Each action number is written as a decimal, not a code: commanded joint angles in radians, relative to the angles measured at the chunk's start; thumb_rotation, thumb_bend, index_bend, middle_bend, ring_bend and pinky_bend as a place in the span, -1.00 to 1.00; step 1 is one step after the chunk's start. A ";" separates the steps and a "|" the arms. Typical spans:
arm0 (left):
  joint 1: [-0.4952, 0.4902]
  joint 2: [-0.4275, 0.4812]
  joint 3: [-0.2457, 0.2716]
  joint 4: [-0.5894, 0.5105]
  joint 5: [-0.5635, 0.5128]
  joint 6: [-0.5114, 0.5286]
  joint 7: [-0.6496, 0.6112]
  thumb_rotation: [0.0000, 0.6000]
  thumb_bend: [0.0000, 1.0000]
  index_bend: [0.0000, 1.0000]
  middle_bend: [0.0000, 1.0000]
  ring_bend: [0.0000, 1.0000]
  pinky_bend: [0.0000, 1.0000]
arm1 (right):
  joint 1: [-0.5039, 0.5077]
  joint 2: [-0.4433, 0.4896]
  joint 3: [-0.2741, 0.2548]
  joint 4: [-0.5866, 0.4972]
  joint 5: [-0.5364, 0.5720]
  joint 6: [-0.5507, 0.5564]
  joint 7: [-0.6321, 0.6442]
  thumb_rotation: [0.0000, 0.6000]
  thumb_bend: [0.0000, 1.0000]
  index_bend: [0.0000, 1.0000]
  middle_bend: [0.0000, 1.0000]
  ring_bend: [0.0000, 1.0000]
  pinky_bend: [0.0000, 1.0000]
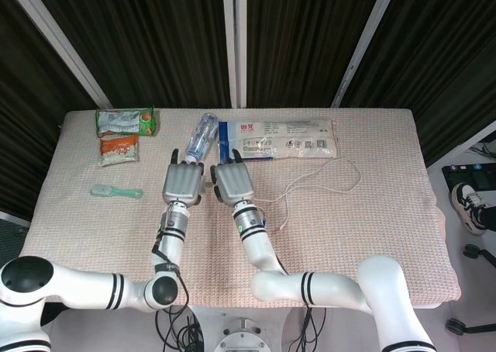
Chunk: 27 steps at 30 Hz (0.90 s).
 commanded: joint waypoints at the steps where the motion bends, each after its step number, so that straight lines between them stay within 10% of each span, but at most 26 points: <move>1: -0.001 -0.005 0.003 0.006 -0.001 0.008 0.011 1.00 -0.54 -0.05 0.13 -0.30 -0.90 | -0.001 -0.001 0.000 -0.001 0.000 0.001 -0.003 1.00 -0.35 0.16 -0.05 -0.44 -0.84; 6: 0.002 -0.009 0.002 0.009 0.000 0.003 0.011 1.00 -0.54 -0.05 0.13 -0.30 -0.90 | -0.002 -0.003 -0.002 -0.002 0.002 -0.001 -0.008 1.00 -0.36 0.09 -0.05 -0.44 -0.84; 15: 0.044 0.044 0.025 -0.016 0.042 -0.040 -0.038 1.00 -0.54 -0.05 0.11 -0.30 -0.90 | -0.060 0.055 -0.027 -0.081 -0.013 0.021 0.006 1.00 -0.67 -0.65 -0.12 -0.49 -0.84; 27: 0.126 0.025 0.101 0.084 0.026 -0.122 -0.124 1.00 -0.55 -0.11 -0.02 -0.42 -0.90 | -0.235 0.298 -0.142 -0.332 -0.084 0.079 0.026 1.00 -0.68 -0.75 -0.18 -0.51 -0.84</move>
